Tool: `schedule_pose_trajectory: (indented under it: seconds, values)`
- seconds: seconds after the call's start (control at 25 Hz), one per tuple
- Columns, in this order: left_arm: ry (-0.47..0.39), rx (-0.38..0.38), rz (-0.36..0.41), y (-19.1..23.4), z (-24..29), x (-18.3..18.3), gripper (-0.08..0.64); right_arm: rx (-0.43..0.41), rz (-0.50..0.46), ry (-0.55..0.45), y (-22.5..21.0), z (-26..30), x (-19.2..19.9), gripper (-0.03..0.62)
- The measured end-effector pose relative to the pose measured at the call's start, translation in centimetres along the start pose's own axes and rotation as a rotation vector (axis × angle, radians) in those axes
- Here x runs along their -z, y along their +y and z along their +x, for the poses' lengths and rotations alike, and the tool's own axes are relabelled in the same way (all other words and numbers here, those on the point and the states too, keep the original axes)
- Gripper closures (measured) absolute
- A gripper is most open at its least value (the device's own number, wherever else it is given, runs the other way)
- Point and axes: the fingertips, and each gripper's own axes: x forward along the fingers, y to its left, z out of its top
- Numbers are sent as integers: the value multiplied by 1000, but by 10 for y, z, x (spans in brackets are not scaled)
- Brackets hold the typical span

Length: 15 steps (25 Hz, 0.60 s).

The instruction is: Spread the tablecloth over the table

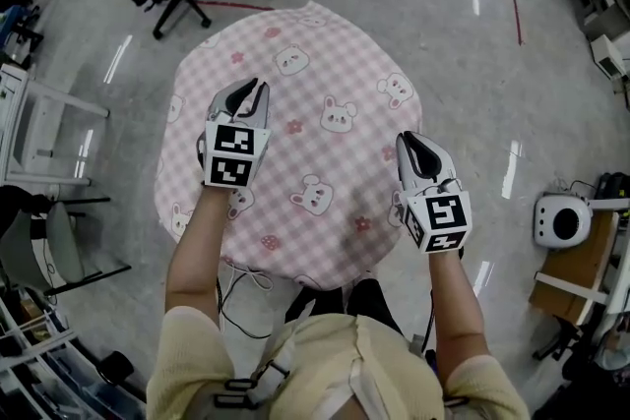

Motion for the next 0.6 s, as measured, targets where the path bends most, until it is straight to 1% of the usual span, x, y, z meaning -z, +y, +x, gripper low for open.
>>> schedule_pose_trajectory:
  seconds: [0.16, 0.28, 0.4, 0.6]
  values:
    - [-14, -27, -35, -7, -44, 5, 532, -13, -14, -6, 2, -19, -5, 555]
    - [-21, -47, -84, -17, -76, 12, 554, -28, -25, -13, 7, -32, -8, 558]
    - [-32, -62, -139, -31, -106, 18, 554, -39, -31, -28, 11, -51, -10, 565]
    - [-49, -80, -192, -44, -145, 26, 554, -55, -36, -57, 22, -72, -12, 588]
